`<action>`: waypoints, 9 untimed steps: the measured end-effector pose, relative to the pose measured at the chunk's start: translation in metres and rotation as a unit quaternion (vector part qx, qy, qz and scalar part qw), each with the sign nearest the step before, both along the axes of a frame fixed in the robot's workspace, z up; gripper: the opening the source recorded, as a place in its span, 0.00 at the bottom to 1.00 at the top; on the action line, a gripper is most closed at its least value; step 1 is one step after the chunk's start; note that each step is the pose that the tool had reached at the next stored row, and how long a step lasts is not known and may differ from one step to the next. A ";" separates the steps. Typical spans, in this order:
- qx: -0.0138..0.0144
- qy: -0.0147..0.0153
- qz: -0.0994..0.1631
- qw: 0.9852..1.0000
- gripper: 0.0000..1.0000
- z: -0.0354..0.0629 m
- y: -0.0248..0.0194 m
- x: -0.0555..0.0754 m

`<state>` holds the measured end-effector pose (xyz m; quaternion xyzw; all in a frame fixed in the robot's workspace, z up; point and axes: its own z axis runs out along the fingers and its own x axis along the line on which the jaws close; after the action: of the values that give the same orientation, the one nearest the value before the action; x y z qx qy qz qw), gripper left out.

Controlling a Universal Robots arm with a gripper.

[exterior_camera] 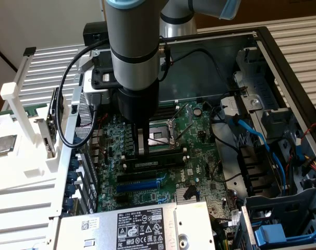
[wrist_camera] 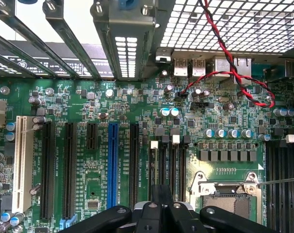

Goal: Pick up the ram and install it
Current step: 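Press down the ram until it locks into place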

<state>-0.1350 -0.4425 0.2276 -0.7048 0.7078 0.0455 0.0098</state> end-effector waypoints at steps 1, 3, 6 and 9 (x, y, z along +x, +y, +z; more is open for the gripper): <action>0.000 0.000 0.000 1.000 0.10 -0.0001 0.0000 0.000; 0.000 0.000 0.000 1.000 0.10 -0.0001 0.0000 0.000; 0.001 0.000 0.000 1.000 0.10 0.0000 -0.0001 0.000; 0.002 -0.001 0.000 1.000 0.10 0.0025 0.0000 0.000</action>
<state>-0.1349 -0.4425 0.2301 -0.7049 0.7077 0.0462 0.0114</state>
